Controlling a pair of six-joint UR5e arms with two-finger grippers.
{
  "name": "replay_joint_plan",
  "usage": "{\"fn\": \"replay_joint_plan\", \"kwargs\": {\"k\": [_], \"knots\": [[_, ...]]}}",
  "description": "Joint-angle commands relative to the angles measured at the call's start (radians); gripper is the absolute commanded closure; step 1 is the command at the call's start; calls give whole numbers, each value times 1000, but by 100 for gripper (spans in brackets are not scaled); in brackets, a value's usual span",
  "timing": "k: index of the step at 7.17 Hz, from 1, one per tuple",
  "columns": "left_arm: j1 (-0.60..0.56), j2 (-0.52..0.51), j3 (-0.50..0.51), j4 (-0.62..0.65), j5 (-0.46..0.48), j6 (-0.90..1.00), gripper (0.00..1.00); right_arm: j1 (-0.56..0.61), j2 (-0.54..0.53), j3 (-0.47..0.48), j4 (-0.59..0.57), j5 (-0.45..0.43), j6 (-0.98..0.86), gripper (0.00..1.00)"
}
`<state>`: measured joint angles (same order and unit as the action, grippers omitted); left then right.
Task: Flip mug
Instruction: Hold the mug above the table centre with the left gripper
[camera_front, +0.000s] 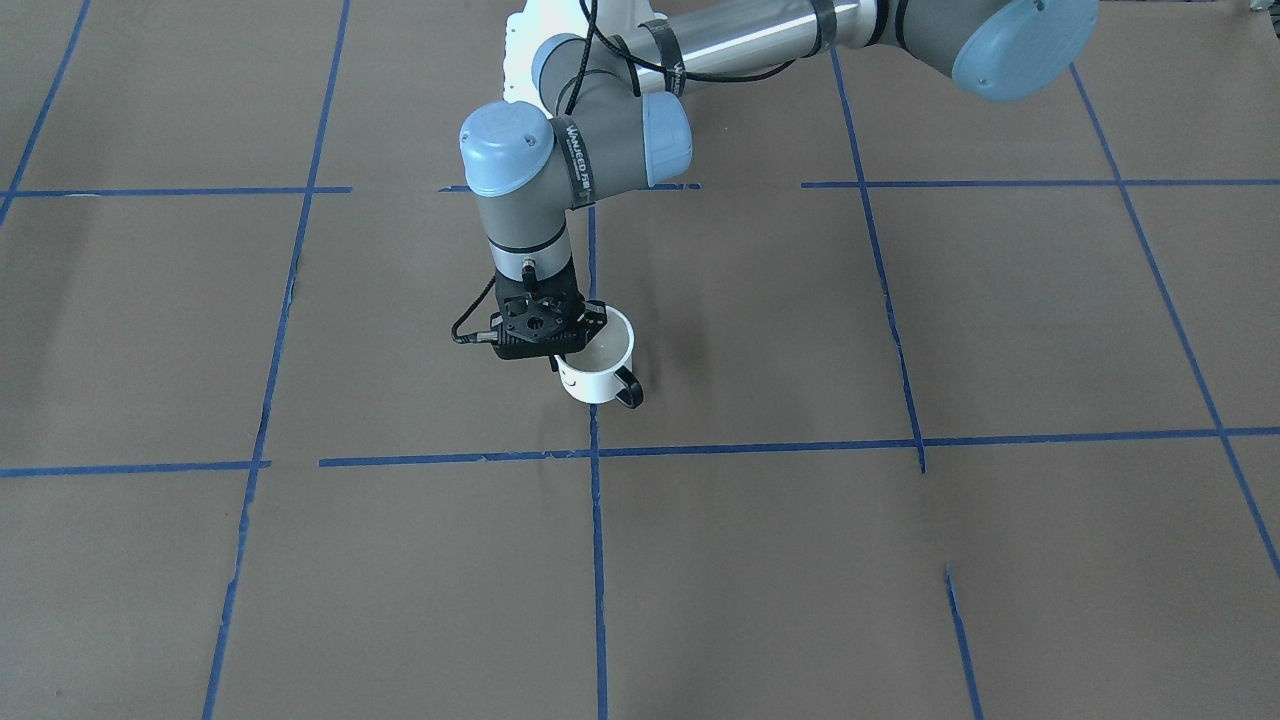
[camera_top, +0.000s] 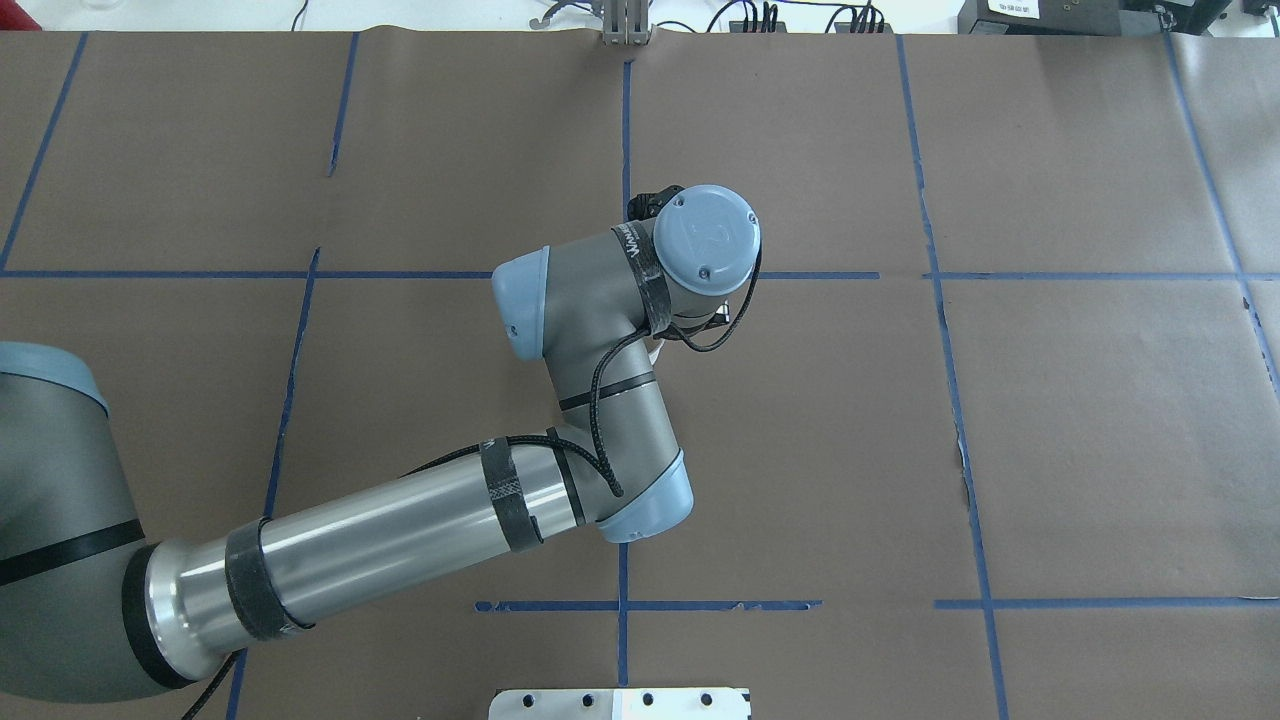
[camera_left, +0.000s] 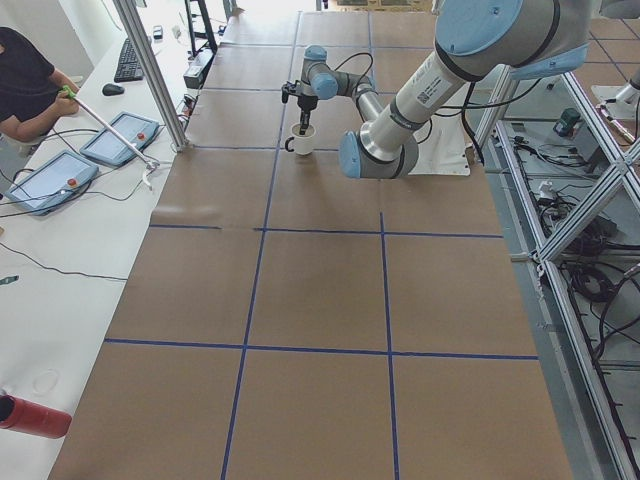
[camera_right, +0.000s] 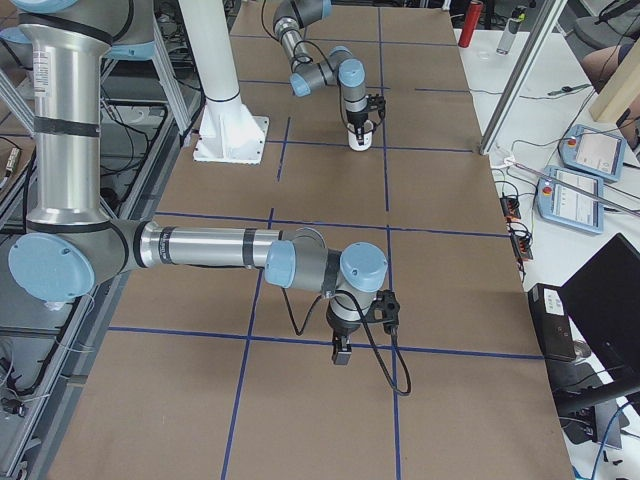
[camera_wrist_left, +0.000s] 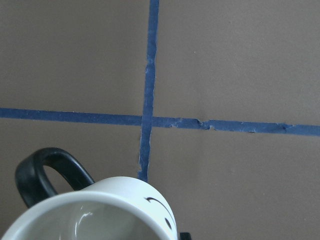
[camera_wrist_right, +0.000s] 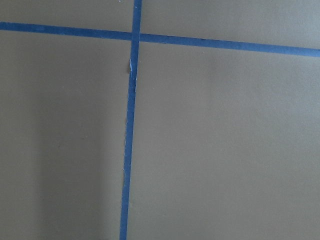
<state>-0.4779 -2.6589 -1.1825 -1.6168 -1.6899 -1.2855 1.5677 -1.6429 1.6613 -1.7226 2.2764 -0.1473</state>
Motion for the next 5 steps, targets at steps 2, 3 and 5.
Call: {"fn": "replay_joint_plan", "kwargs": {"k": [2, 3, 5], "knots": [[5, 2, 1, -2, -1, 0, 100, 0, 0, 0, 0, 0, 0, 0], [7, 4, 1, -2, 1, 2, 100, 0, 0, 0, 0, 0, 0, 0], [7, 4, 9, -3, 1, 3, 97, 0, 0, 0, 0, 0, 0, 0]]}}
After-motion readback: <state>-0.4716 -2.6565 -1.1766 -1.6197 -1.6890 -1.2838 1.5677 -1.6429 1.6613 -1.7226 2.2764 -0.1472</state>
